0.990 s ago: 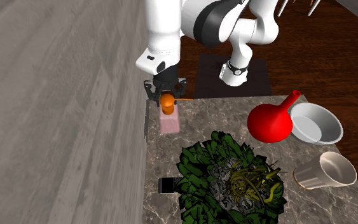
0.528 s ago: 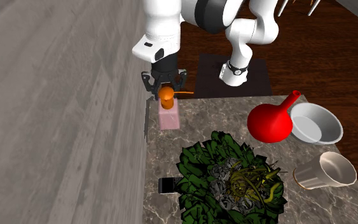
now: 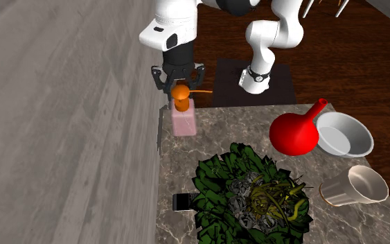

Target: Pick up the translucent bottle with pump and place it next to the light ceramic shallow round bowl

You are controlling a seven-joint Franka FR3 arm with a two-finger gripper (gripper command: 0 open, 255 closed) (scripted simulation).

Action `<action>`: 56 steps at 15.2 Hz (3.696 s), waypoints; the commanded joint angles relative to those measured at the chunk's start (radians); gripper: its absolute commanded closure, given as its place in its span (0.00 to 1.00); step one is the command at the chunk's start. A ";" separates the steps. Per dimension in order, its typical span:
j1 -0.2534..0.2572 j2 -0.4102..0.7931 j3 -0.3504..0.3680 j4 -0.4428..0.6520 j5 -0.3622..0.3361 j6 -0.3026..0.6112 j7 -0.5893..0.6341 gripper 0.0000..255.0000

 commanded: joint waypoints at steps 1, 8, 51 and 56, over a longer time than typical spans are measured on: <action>-0.002 0.000 -0.002 0.028 -0.001 -0.028 0.000 1.00; -0.008 0.014 -0.006 0.137 0.005 -0.126 0.004 1.00; 0.122 -0.751 0.490 -0.347 -0.214 -0.352 0.658 1.00; 0.140 -0.831 0.594 -0.398 -0.167 -0.385 0.768 1.00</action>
